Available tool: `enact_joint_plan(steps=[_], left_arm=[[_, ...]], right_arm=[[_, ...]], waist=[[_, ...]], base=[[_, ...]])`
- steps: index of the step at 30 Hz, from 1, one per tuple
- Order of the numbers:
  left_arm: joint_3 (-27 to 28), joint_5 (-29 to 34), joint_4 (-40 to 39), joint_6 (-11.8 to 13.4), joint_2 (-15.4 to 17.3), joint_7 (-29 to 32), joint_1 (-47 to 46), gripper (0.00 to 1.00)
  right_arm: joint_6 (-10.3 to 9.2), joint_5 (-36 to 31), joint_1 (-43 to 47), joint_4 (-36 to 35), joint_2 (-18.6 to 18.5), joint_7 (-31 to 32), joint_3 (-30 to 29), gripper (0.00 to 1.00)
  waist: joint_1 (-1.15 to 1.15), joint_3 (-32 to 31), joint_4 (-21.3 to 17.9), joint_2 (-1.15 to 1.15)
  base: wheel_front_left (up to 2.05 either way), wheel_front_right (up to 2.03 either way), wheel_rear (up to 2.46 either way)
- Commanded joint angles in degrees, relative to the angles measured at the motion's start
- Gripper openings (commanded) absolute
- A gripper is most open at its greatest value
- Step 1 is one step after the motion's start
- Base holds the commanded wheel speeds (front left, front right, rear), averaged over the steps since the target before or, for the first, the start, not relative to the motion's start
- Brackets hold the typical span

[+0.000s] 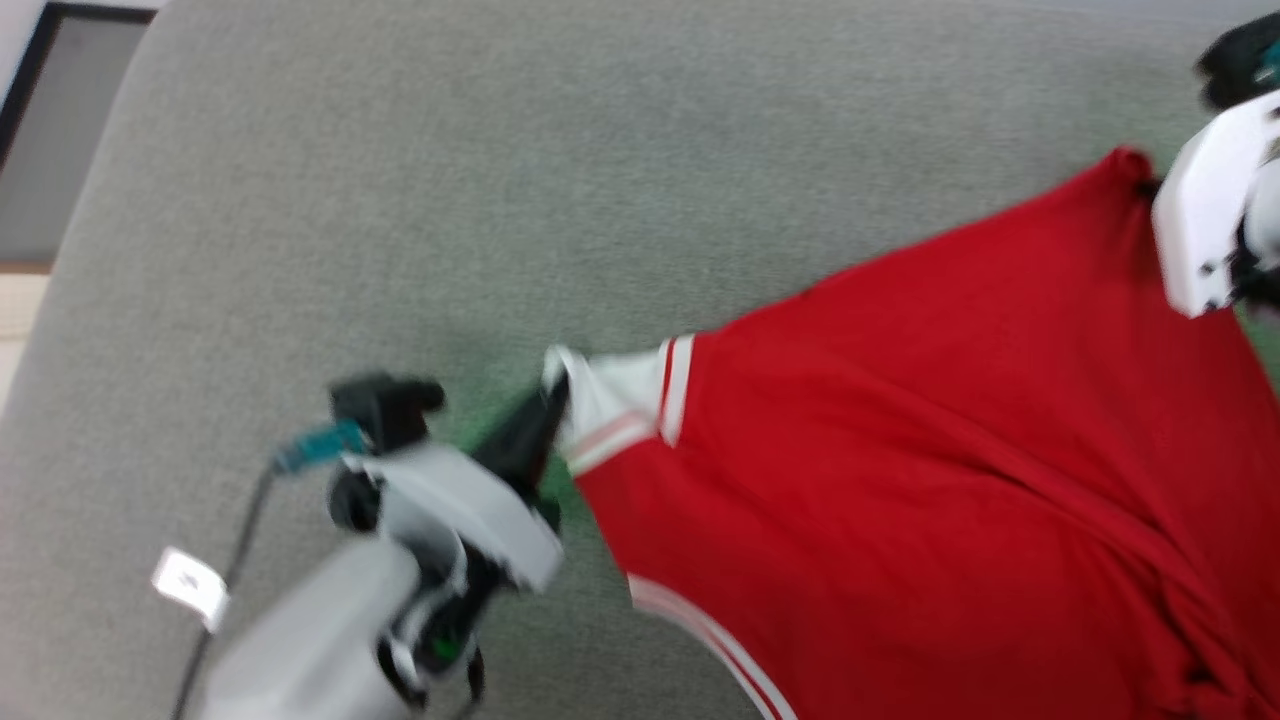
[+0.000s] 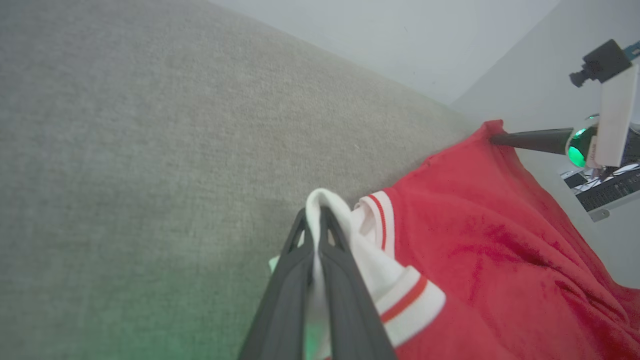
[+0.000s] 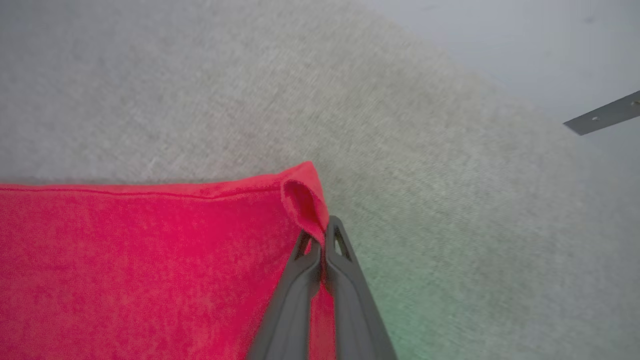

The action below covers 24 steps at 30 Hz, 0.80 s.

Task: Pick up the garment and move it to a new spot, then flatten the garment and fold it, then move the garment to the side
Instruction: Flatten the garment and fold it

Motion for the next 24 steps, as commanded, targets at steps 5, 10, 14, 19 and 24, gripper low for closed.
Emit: enact_joint_plan(steps=[5, 10, 14, 19, 24], left_arm=[[2.96, 0.25, 2.73, 0.93, 0.17, 0.38, -7.68, 0.00], [6.32, -1.37, 8.68, -0.24, -1.13, 2.22, -18.28, 0.00], [8.98, -0.55, 16.51, -0.10, -2.11, 2.36, -30.31, 0.00], [10.21, 2.47, 28.89, 0.35, -3.58, 0.63, -45.99, 0.00], [13.87, 3.46, 37.87, 0.41, -4.35, -2.80, -59.44, 0.00]], right_arm=[[-0.09, -0.17, -4.03, 4.74, 0.30, -7.17, -5.39, 0.00], [-0.09, -1.37, -10.02, 10.55, 1.83, -14.76, -11.71, 0.00], [-0.10, -3.33, -16.82, 15.40, 3.01, -19.52, -15.88, 0.00], [-0.11, -6.47, -26.56, 21.18, 5.48, -26.07, -20.38, 0.00], [-0.16, -9.34, -35.22, 26.05, 7.71, -32.94, -23.92, 0.00]], waist=[[0.00, -1.11, -3.06, 0.00], [0.00, 0.25, -4.99, 0.00], [0.00, 2.24, -6.29, 0.00], [0.00, 5.17, -8.36, 0.00], [0.00, 6.80, -10.05, 0.00]], base=[[0.00, 0.00, 0.00], [0.00, 0.00, 0.00], [0.00, 0.00, 0.00], [0.00, 0.00, 0.00], [0.00, 0.00, 0.00]])
